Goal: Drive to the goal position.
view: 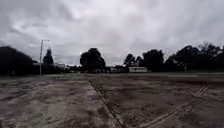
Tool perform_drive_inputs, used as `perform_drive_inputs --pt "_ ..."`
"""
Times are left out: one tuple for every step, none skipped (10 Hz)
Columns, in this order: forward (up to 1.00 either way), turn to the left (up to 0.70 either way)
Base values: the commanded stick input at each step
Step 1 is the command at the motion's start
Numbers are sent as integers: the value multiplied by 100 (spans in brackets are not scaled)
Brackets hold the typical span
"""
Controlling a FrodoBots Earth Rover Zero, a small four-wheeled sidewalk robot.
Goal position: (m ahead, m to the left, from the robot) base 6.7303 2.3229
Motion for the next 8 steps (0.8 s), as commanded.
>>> perform_drive_inputs --pt "70 0" --pt "70 0" --pt "70 0" --pt "70 0" --pt "70 0" --pt "70 0" --pt "70 0" --pt "70 0"
